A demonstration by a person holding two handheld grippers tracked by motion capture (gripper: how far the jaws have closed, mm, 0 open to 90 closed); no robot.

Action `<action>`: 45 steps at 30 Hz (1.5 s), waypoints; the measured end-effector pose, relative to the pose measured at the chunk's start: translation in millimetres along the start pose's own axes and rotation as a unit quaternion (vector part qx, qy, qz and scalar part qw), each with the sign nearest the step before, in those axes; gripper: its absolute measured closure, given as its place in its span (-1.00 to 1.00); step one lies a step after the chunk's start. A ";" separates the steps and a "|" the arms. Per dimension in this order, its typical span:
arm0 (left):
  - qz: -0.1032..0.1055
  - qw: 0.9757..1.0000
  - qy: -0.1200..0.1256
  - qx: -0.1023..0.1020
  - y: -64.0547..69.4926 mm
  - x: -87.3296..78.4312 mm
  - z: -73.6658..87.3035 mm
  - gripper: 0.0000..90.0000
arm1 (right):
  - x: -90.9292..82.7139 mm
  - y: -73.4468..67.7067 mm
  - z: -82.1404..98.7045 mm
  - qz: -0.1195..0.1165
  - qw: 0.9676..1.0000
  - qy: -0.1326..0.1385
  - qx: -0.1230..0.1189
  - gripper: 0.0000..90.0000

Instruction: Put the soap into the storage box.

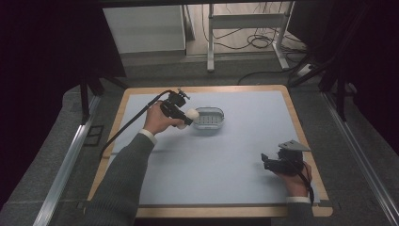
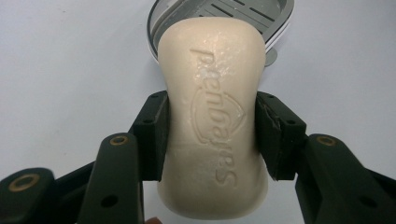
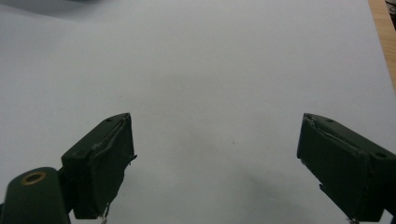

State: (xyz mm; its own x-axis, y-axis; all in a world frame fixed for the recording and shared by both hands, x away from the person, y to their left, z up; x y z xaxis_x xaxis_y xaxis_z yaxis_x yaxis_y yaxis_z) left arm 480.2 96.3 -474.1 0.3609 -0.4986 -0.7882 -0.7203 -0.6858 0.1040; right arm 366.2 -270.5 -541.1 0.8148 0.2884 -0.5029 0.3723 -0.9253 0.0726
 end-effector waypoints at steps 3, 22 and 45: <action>-0.002 1.000 -0.005 0.004 -0.1 1.7 -2.8 0.10 | 0.4 -1.1 0.0 0.000 1.000 -0.002 -0.001 -0.76; -0.013 0.997 -0.011 0.070 16.0 18.0 -42.7 0.10 | 1.0 0.7 2.3 0.002 1.000 -0.005 -0.001 -0.76; 0.013 0.993 -0.015 0.115 23.7 61.7 -60.7 0.10 | 4.2 0.8 6.1 0.002 1.000 -0.014 -0.005 -0.76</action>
Point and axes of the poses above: each handheld gripper's, and its own axes: x roughly forward along the jaws, z roughly out of its underside, y roughly to its right, the point moved 5 cm from there along x, roughly forward along the jaws, and after that the axes turned 8 degrees about y, right-handed, at the moved point
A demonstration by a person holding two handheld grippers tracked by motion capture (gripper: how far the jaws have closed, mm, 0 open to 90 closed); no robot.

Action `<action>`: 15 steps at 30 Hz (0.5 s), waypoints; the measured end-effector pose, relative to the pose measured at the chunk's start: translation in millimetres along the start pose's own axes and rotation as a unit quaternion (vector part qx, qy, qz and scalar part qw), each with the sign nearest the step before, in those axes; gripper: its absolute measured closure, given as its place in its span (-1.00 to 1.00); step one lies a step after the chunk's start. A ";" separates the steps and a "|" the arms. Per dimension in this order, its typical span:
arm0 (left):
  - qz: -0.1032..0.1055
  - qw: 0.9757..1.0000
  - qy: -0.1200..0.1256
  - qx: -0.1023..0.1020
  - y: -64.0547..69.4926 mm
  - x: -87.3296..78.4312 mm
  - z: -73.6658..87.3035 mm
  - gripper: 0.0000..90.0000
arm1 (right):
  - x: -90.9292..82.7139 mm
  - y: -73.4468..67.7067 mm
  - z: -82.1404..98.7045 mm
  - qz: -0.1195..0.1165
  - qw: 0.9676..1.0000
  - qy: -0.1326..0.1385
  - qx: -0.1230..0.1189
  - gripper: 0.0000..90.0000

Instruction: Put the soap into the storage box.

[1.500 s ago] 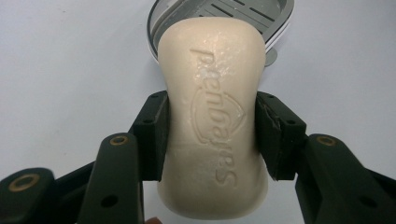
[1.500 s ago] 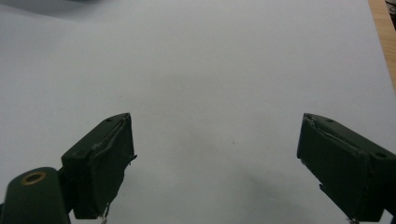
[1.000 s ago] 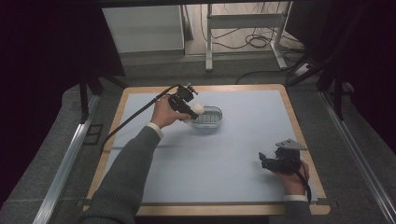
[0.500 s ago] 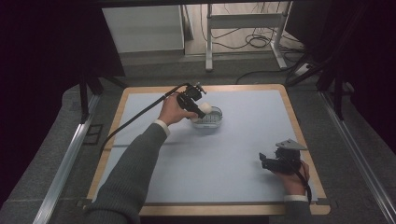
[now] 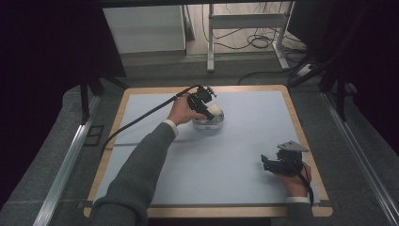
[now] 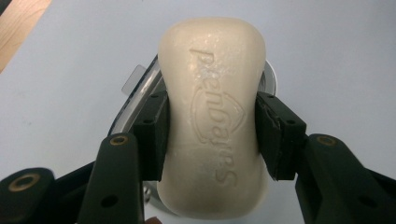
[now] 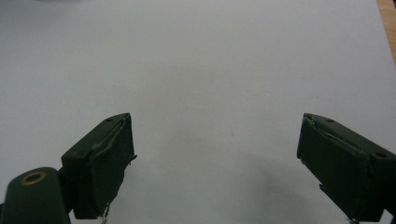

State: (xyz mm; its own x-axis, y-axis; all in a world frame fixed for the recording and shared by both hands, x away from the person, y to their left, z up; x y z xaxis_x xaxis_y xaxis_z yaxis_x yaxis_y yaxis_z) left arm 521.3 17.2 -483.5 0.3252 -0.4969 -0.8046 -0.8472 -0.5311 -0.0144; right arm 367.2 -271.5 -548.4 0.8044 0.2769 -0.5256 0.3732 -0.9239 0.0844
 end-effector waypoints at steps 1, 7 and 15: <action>0.001 1.000 -0.002 0.000 -0.6 3.2 -0.1 0.10 | -0.1 0.2 0.4 0.000 1.000 -0.001 0.000 -0.76; 0.006 1.000 -0.008 0.004 -2.6 11.6 0.8 0.10 | -0.9 1.5 1.7 0.004 1.000 -0.002 0.001 -0.76; 0.009 1.000 -0.014 0.004 -2.6 14.6 5.3 0.10 | -0.6 0.8 2.4 0.003 1.000 -0.003 -0.001 -0.76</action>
Point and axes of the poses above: each handheld gripper's, and its own axes: x roughly forward along the jaws, z roughly out of its underside, y roughly to its right, the point moved 5 cm from there along x, roughly forward along the jaws, and after that the axes turned 8 degrees about y, right-handed, at the moved point
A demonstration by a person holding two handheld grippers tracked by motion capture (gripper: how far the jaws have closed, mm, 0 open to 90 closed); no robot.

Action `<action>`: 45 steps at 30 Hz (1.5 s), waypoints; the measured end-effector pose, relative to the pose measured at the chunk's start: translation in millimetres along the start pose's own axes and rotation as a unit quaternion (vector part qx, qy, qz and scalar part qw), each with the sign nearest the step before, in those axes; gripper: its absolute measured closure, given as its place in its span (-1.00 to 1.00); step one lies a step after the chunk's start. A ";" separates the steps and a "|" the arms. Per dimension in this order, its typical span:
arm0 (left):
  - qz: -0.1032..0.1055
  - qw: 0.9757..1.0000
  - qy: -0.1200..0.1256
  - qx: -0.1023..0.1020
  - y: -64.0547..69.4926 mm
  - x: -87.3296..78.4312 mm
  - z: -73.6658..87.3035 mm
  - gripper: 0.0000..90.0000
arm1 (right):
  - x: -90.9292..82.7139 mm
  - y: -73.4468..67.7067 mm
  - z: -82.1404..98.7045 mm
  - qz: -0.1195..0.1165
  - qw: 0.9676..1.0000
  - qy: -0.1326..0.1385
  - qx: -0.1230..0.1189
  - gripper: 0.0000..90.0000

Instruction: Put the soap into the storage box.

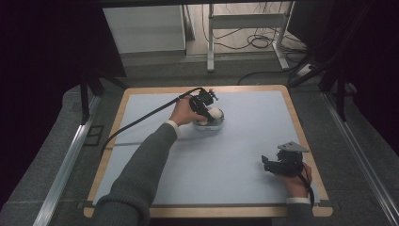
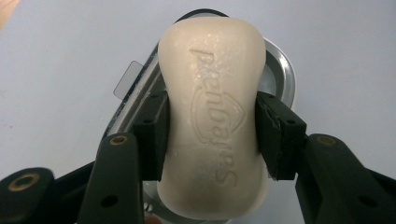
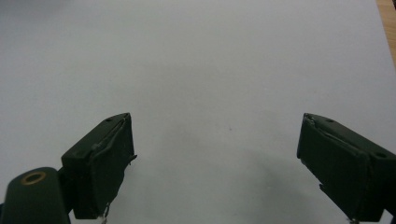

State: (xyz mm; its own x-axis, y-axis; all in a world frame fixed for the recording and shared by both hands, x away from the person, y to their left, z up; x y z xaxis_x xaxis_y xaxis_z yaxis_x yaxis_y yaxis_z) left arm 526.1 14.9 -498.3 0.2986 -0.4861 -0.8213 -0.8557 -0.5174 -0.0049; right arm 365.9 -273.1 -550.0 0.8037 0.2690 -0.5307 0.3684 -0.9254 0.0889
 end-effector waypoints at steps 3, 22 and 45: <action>0.003 1.000 0.000 -0.006 0.2 -0.2 0.8 0.09 | -0.3 -0.4 -0.4 0.000 1.000 0.000 -0.001 -0.76; 0.014 0.995 0.085 -0.043 9.7 -46.4 15.0 -0.12 | 0.4 -2.2 -0.5 -0.002 1.000 -0.001 -0.002 -0.76; -0.023 0.975 0.168 -0.142 32.1 -93.9 153.3 -0.39 | 2.6 -9.3 -1.4 -0.004 1.000 -0.003 -0.012 -0.76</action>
Point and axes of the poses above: each handheld gripper's, and its own axes: x roughly forward along the jaws, z roughly out of its underside, y roughly to its right, the point moved 5 cm from there along x, roughly forward along the jaws, and after that the axes turned 8 degrees about y, right-handed, at the moved point
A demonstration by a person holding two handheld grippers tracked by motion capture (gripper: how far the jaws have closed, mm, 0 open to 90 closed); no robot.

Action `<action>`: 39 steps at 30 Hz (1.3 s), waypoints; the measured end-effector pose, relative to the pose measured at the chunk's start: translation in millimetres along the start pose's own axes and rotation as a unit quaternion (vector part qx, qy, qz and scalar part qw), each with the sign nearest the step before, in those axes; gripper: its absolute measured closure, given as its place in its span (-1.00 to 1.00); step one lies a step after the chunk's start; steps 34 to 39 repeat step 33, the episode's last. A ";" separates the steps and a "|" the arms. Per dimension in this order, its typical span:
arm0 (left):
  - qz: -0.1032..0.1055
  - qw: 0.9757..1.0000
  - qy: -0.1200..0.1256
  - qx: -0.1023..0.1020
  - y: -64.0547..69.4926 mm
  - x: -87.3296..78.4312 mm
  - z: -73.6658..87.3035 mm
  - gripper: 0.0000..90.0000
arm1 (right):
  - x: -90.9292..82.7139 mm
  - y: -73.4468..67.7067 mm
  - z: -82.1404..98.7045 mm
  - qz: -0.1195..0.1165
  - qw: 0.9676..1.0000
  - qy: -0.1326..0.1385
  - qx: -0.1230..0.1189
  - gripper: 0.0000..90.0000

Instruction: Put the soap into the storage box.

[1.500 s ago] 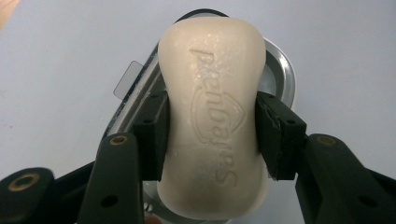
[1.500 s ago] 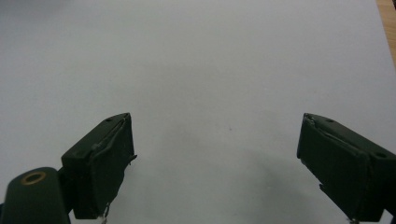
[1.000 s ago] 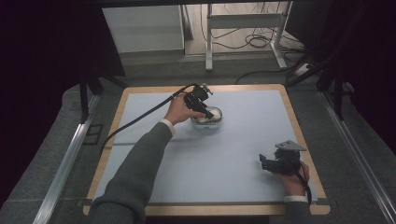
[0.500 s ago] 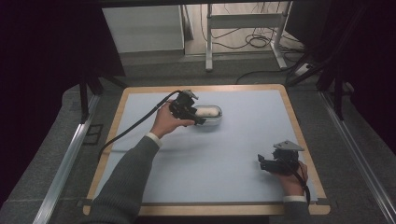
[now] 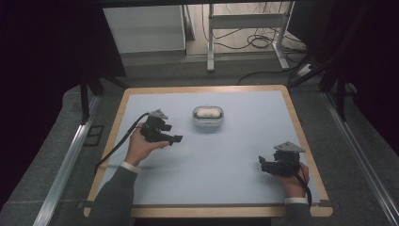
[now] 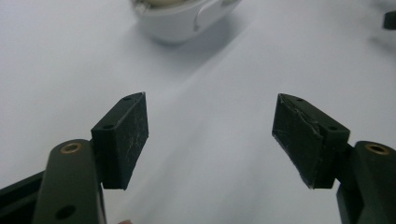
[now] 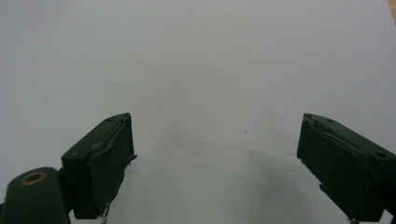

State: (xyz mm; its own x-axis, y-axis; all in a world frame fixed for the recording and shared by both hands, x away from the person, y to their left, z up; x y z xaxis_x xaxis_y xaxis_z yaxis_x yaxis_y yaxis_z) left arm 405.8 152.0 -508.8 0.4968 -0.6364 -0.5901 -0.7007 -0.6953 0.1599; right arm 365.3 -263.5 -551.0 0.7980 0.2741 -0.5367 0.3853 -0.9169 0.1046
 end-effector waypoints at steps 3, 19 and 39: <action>-0.013 1.000 0.009 -0.009 -1.9 -11.2 17.1 -0.39 | 1.2 -3.6 -0.6 -0.002 1.000 -0.001 -0.005 -0.76; -0.045 0.996 0.044 -0.064 -7.2 -51.5 88.5 -0.42 | 4.0 -11.3 -0.7 -0.004 1.000 -0.006 -0.015 -0.76; -0.043 0.996 0.046 -0.058 -8.0 -43.1 87.3 -0.46 | 3.9 -14.2 -4.3 -0.006 1.000 -0.001 -0.023 -0.76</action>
Point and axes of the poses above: each handheld gripper's, and its own axes: x roughly forward along the jaws, z roughly out of its underside, y roughly to its right, the point moved 5 cm from there along x, roughly forward along the jaws, and after that the axes turned 8 degrees about y, right-handed, at the moved point
